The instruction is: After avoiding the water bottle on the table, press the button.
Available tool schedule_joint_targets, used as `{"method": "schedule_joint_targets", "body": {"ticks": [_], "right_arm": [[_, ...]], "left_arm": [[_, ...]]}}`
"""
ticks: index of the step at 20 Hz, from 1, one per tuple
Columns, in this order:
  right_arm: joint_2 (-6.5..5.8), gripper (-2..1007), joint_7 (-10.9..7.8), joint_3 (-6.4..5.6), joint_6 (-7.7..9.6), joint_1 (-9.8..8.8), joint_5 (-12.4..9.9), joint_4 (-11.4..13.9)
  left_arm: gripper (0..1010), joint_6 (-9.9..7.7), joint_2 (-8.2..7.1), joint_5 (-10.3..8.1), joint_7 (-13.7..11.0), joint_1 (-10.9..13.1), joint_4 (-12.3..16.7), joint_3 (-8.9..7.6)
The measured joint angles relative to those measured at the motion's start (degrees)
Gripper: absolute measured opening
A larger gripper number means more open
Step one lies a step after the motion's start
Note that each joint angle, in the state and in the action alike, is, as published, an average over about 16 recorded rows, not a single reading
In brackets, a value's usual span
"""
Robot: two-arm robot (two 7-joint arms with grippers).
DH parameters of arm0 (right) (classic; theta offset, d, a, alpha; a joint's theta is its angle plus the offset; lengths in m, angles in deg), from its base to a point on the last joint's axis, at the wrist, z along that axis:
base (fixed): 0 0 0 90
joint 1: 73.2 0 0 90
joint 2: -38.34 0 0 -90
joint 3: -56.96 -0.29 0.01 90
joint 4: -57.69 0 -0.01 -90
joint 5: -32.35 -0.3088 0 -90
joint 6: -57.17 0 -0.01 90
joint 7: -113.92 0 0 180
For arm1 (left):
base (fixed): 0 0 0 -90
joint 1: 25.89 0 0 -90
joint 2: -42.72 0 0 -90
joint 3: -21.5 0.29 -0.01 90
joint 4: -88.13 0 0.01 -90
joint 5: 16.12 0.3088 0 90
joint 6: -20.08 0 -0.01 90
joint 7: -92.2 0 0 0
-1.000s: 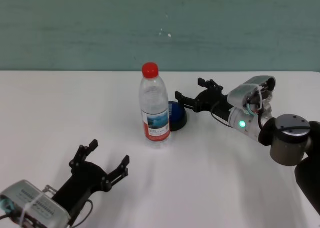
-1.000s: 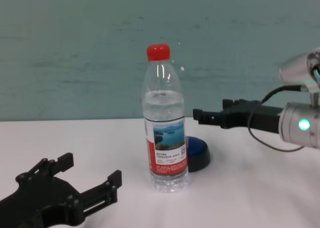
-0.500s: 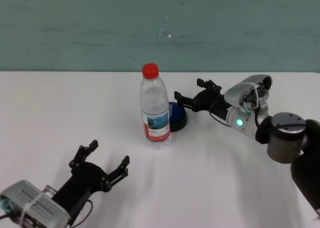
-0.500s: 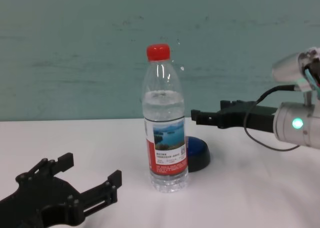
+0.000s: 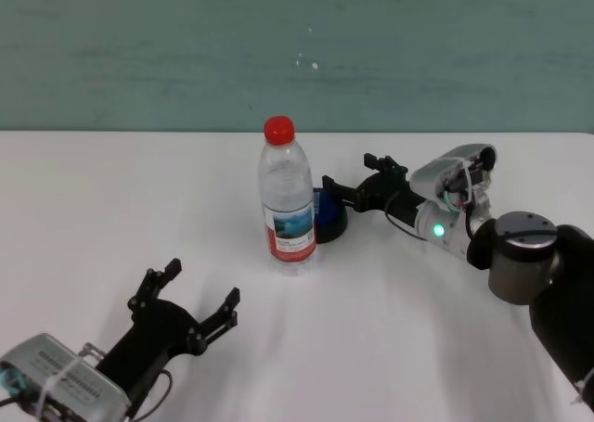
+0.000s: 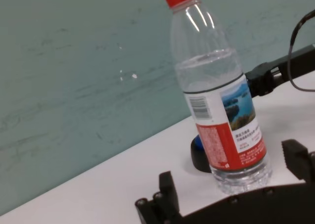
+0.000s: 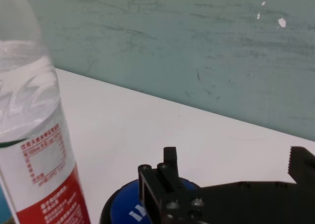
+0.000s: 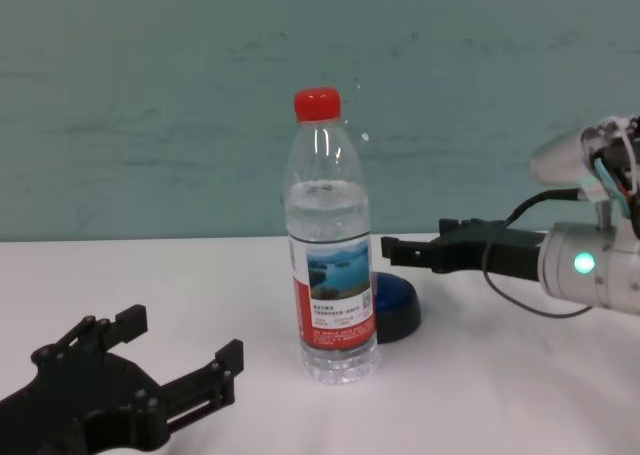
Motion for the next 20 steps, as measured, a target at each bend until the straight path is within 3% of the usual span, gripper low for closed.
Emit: {"method": "schedule_joint_targets", "body": {"ticks": [12,20], "right_arm": [[1.55,1003,-0.37,-0.1,-1.22,0.91,1.2,-3.7],[0.88,1003,0.12,-1.2,-0.62,-0.61,1.2,-0.3]], "left_arm": [[1000,0.0,0.0,0.0,0.0,0.0,0.0,0.0],[1000,0.0,0.0,0.0,0.0,0.0,0.0,0.0]]}}
